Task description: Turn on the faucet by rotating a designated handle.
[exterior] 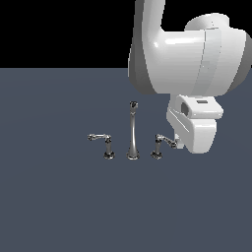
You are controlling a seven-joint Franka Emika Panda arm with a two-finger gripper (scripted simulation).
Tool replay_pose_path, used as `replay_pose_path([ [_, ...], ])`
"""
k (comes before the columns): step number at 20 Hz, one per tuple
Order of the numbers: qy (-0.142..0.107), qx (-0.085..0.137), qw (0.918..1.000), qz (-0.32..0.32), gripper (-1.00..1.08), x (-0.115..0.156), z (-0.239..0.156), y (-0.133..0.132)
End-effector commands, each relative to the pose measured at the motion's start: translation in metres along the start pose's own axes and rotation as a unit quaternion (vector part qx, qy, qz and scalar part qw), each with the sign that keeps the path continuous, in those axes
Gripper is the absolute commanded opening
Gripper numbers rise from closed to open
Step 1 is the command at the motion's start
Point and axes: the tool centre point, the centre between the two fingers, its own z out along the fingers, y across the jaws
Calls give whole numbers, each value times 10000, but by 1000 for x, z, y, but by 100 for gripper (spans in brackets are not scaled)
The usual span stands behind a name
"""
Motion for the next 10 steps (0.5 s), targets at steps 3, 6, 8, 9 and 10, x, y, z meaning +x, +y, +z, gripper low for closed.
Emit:
replay_pose_path([
  [3, -5, -7, 10000, -16, -100, -13, 0, 6],
  [6, -8, -14, 10000, -23, -100, -25, 0, 12],
  [8, -10, -18, 10000, -28, -100, -33, 0, 16],
  [9, -11, -21, 10000, -30, -100, -37, 0, 18],
  [10, -12, -23, 10000, -33, -100, -41, 0, 21],
])
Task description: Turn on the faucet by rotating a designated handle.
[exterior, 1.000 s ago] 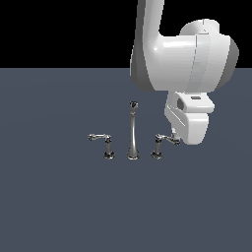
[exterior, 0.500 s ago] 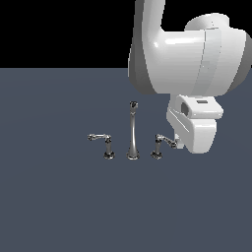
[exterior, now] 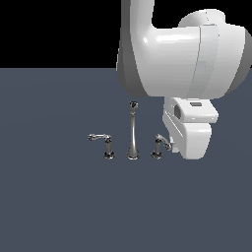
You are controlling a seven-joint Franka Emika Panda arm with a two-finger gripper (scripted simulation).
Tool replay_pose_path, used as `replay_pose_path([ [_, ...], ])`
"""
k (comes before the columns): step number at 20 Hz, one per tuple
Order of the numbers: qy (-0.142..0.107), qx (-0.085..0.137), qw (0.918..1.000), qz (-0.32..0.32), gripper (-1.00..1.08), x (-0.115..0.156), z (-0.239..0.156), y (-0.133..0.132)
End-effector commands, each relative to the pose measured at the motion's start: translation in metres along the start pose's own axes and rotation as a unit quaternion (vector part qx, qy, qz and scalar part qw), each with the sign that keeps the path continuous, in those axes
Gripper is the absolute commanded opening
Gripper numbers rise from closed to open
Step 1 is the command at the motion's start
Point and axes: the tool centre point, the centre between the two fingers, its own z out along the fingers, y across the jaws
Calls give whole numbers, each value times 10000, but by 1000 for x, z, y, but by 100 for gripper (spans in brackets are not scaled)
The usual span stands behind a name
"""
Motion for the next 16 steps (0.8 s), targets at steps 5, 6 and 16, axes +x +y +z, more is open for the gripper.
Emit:
replay_pose_path([
  [5, -5, -14, 10000, 16, -100, -14, 0, 5],
  [6, -8, -15, 10000, 0, -100, -20, 0, 4],
  [16, -29, -27, 9999, -149, -100, -75, 0, -9],
])
